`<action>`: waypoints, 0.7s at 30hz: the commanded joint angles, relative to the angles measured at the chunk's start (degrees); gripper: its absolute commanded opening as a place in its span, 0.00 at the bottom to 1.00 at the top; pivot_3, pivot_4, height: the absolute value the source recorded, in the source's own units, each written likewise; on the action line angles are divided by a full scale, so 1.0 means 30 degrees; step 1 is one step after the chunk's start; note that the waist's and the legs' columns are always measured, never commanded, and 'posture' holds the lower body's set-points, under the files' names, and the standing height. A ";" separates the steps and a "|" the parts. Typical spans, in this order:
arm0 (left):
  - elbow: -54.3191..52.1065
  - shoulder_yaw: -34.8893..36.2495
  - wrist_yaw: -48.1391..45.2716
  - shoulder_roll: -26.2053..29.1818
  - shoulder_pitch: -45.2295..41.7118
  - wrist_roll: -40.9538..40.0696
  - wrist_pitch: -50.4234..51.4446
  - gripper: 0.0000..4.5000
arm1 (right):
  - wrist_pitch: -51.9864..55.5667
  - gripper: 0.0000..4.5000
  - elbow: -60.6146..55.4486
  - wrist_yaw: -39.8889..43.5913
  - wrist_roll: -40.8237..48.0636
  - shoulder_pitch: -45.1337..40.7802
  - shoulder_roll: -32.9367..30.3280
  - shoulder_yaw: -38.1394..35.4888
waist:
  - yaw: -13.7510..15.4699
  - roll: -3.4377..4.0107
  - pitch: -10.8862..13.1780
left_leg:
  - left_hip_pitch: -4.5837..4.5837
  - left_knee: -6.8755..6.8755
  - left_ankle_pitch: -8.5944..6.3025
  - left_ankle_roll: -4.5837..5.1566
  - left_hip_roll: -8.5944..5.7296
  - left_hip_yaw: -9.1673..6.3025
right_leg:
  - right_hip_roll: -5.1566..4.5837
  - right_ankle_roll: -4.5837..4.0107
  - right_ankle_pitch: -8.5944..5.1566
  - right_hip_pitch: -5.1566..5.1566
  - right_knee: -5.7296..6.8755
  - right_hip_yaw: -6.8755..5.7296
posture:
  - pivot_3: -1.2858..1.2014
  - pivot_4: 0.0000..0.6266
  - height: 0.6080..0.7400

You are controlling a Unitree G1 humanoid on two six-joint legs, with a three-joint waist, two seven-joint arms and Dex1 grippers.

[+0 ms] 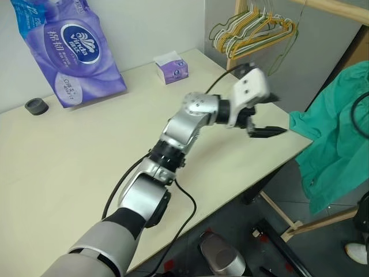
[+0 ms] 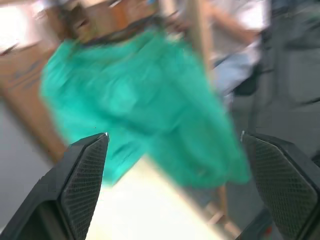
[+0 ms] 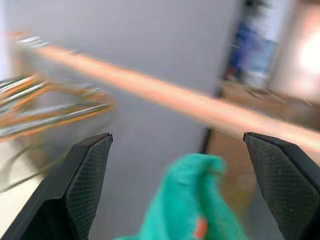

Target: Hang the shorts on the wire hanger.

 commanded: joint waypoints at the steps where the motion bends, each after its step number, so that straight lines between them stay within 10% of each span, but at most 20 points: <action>1: -0.3124 0.1878 0.3612 0.1681 0.2375 0.1223 0.1033 1.00 | -0.3676 1.00 -0.0937 0.2766 0.0926 0.2202 0.1706 0.3009 | 0.0058 -0.0054 -0.0032 | 0.0001 0.0026 -0.0001 -0.0001 0.0011 -0.0008 | 0.0001 0.0000 0.0001 0.0001 0.0027 -0.0009 | 0.33 0.16 1.00; 8: -1.0670 0.7239 1.0812 0.2878 1.2136 0.2020 0.4724 1.00 | -1.0907 1.00 0.2957 0.4006 -0.0903 0.4160 0.6580 0.9029 | 0.1309 -0.0117 -0.0163 | 0.0040 0.0063 0.0006 -0.0004 0.0003 -0.0102 | -0.0126 -0.0091 0.0067 -0.0017 0.0094 -0.0103 | 0.39 0.10 1.00; 21: -1.3451 1.1172 1.8110 0.0754 1.6856 0.2426 0.5534 1.00 | -1.6442 1.00 1.1322 0.6238 -0.1373 0.2838 1.1073 1.0512 | 0.7240 -0.0363 -0.0685 | -0.0221 0.0327 0.0022 -0.0046 -0.0029 -0.0535 | -0.0191 -0.0167 0.0207 -0.0048 0.0081 -0.0527 | 0.47 0.07 1.00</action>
